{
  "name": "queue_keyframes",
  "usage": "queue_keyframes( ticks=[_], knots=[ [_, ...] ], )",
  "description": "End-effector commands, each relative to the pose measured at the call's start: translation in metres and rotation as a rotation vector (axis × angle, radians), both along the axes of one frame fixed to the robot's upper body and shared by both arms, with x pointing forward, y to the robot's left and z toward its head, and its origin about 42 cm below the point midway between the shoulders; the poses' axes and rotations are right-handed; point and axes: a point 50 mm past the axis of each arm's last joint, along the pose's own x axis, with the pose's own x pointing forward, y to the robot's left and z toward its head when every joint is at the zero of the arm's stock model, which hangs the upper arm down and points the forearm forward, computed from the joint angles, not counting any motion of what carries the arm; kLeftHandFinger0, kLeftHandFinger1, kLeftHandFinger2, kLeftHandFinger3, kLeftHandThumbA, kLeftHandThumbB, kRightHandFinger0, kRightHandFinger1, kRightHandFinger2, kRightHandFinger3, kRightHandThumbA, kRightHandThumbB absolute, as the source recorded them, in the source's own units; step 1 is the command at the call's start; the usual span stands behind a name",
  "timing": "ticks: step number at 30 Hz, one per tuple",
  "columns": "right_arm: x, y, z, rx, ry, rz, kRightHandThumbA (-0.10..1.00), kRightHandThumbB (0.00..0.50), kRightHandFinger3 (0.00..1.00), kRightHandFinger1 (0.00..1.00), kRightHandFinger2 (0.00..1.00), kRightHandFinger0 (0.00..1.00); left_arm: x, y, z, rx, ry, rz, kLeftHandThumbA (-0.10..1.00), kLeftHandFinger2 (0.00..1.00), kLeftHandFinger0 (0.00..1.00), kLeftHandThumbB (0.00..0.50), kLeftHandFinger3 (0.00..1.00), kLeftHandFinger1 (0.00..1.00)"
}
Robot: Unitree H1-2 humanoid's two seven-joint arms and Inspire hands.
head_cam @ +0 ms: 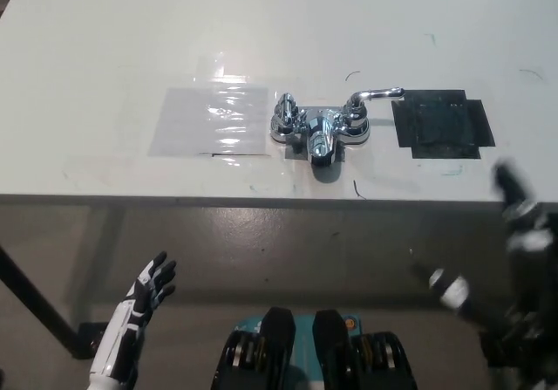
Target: The faucet is at the center of the desk and the robot turn off the faucet by turning the right faucet handle using the right hand
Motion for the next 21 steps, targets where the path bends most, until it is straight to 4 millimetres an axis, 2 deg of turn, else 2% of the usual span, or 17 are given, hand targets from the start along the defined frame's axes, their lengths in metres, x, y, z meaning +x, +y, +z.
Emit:
queue_keyframes(
  ticks=[1, 3, 6, 8, 9, 11, 13, 14, 16, 17, 18, 21],
  knots=[
    [0.033, -0.022, 0.063, 0.007, -0.083, 0.067, 1.0, 0.291, 1.0, 1.0, 1.0, 1.0, 0.003, -0.007, 0.02, -0.007, -0.124, -0.062, 1.0, 1.0, 1.0, 0.234, 1.0, 1.0],
    [0.056, -0.031, 0.081, -0.002, -0.055, 0.098, 1.0, 0.295, 1.0, 1.0, 1.0, 1.0, 0.002, -0.008, 0.021, -0.007, -0.123, -0.064, 1.0, 1.0, 1.0, 0.234, 1.0, 1.0],
    [0.098, -0.047, 0.108, -0.039, -0.014, 0.125, 1.0, 0.258, 1.0, 1.0, 1.0, 1.0, 0.003, -0.01, 0.021, -0.01, -0.126, -0.069, 1.0, 1.0, 1.0, 0.238, 1.0, 1.0],
    [0.133, -0.054, 0.129, -0.071, 0.01, 0.151, 1.0, 0.22, 1.0, 1.0, 1.0, 1.0, 0.005, -0.011, 0.022, -0.004, -0.133, -0.068, 1.0, 1.0, 1.0, 0.234, 1.0, 1.0],
    [0.15, -0.057, 0.139, -0.085, 0.03, 0.171, 1.0, 0.217, 1.0, 1.0, 1.0, 1.0, 0.005, -0.011, 0.023, -0.005, -0.134, -0.07, 1.0, 1.0, 1.0, 0.235, 1.0, 1.0],
    [0.167, -0.058, 0.15, -0.109, 0.058, 0.186, 1.0, 0.239, 1.0, 1.0, 1.0, 1.0, 0.007, -0.012, 0.024, -0.007, -0.135, -0.071, 1.0, 1.0, 1.0, 0.237, 1.0, 1.0],
    [0.19, -0.055, 0.165, -0.122, 0.121, 0.253, 1.0, 0.228, 1.0, 1.0, 1.0, 1.0, 0.007, -0.013, 0.024, -0.011, -0.138, -0.071, 1.0, 1.0, 1.0, 0.233, 1.0, 1.0],
    [0.195, -0.054, 0.167, -0.114, 0.139, 0.267, 1.0, 0.23, 1.0, 1.0, 1.0, 1.0, 0.007, -0.013, 0.025, -0.01, -0.141, -0.073, 1.0, 1.0, 1.0, 0.225, 1.0, 1.0],
    [0.219, -0.05, 0.175, -0.105, 0.217, 0.301, 1.0, 0.286, 1.0, 1.0, 1.0, 1.0, 0.009, -0.015, 0.026, -0.007, -0.151, -0.084, 1.0, 1.0, 1.0, 0.215, 1.0, 1.0],
    [0.224, -0.049, 0.176, -0.108, 0.236, 0.303, 1.0, 0.244, 1.0, 1.0, 1.0, 1.0, 0.009, -0.016, 0.026, -0.006, -0.152, -0.085, 1.0, 1.0, 1.0, 0.219, 1.0, 1.0],
    [0.231, -0.047, 0.178, -0.113, 0.255, 0.315, 1.0, 0.278, 1.0, 1.0, 1.0, 1.0, 0.009, -0.016, 0.027, -0.006, -0.151, -0.088, 1.0, 1.0, 1.0, 0.216, 1.0, 1.0],
    [0.258, -0.039, 0.183, -0.129, 0.321, 0.337, 1.0, 0.305, 1.0, 1.0, 1.0, 1.0, 0.012, -0.02, 0.029, -0.008, -0.151, -0.097, 1.0, 1.0, 1.0, 0.214, 1.0, 1.0]
  ],
)
